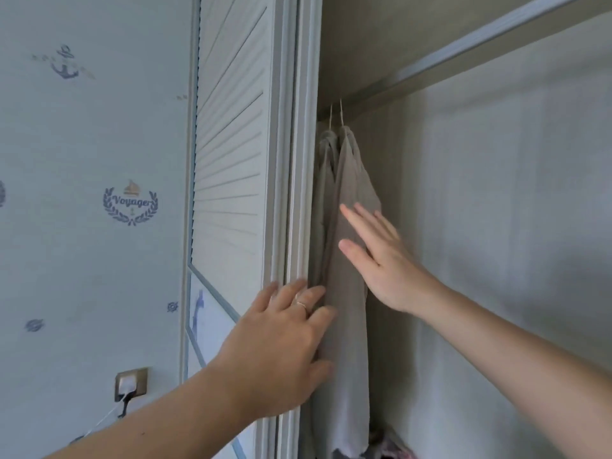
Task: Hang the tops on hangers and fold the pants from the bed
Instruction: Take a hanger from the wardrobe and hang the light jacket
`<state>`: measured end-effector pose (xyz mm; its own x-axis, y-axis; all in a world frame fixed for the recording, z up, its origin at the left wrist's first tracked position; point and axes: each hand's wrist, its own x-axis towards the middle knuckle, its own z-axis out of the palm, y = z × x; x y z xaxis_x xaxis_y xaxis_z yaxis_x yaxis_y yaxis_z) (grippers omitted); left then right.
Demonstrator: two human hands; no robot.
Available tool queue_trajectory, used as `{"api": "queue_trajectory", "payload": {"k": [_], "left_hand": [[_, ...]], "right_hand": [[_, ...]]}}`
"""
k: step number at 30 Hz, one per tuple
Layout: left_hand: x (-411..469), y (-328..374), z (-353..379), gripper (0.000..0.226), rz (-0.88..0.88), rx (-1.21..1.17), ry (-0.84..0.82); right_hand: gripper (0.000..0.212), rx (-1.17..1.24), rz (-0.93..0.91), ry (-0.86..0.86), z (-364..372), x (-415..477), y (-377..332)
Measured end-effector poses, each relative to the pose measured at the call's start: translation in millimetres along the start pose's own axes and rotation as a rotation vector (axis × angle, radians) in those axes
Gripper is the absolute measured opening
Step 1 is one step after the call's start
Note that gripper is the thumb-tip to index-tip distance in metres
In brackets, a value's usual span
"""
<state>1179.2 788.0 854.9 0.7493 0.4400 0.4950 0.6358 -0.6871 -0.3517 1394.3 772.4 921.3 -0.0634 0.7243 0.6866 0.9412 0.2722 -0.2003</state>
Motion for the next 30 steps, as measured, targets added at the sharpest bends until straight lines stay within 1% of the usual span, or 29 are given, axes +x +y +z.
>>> {"api": "queue_trajectory", "payload": {"k": [2,4,6,10,13,17,22,26,30], "left_hand": [[-40,-8,-3,0.07,-0.036,-0.009,-0.016],[-85,-17,-11,0.07,-0.083,0.014,-0.044],[-132,-24,-19,0.069,-0.168,0.036,-0.067],[-234,-36,-27,0.073,-0.356,-0.011,-0.118],[-320,-42,-32,0.076,-0.495,-0.043,-0.179],[-439,-41,-56,0.079,-0.688,-0.049,-0.239],[-582,-25,-87,0.078,-0.97,0.009,-0.292],[-683,4,-116,0.077,-1.208,0.03,-0.339],[-770,37,-142,0.076,-1.442,0.041,-0.369]], "right_hand": [[0.066,-0.023,-0.046,-0.029,12,-24,-27],[0.067,-0.052,-0.095,-0.081,28,-46,-58],[0.069,-0.055,-0.134,-0.137,45,-66,-92],[0.07,-0.03,-0.202,-0.227,82,-108,-171],[0.069,0.027,-0.288,-0.309,110,-141,-239],[0.071,0.116,-0.419,-0.394,144,-183,-334],[0.074,0.227,-0.628,-0.514,185,-238,-449],[0.074,0.378,-0.742,-0.642,218,-289,-535],[0.07,0.476,-0.857,-0.772,246,-341,-608]]}}
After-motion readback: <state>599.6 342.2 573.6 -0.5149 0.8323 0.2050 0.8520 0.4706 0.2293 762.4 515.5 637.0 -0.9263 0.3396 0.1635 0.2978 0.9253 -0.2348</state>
